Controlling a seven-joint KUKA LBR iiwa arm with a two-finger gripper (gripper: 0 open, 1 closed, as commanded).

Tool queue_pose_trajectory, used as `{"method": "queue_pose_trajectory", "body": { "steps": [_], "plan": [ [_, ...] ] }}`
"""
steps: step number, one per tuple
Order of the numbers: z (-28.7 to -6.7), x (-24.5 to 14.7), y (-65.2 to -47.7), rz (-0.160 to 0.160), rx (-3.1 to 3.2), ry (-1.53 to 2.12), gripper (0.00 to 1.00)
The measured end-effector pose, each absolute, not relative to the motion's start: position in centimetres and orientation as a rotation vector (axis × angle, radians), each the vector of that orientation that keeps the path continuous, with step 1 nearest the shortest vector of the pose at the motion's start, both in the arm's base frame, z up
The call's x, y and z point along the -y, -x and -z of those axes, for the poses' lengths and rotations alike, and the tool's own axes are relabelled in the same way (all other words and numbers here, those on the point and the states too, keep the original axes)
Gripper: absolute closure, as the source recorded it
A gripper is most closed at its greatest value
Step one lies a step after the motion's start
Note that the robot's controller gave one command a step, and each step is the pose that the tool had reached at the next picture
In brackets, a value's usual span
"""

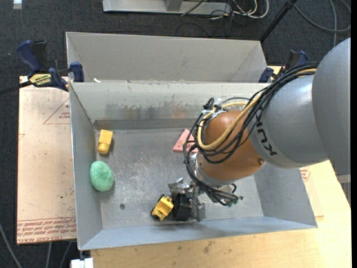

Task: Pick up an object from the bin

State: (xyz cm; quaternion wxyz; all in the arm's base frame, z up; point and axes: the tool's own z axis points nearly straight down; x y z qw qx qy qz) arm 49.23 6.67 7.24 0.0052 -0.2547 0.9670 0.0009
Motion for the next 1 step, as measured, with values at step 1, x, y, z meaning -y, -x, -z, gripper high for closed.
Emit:
{"method": "queue_pose_trajectory", "body": {
  "steps": [1],
  "plan": [
    [-11.62, -7.19, -49.95, -0.004, -3.048, 0.784, 1.00]
  ]
}}
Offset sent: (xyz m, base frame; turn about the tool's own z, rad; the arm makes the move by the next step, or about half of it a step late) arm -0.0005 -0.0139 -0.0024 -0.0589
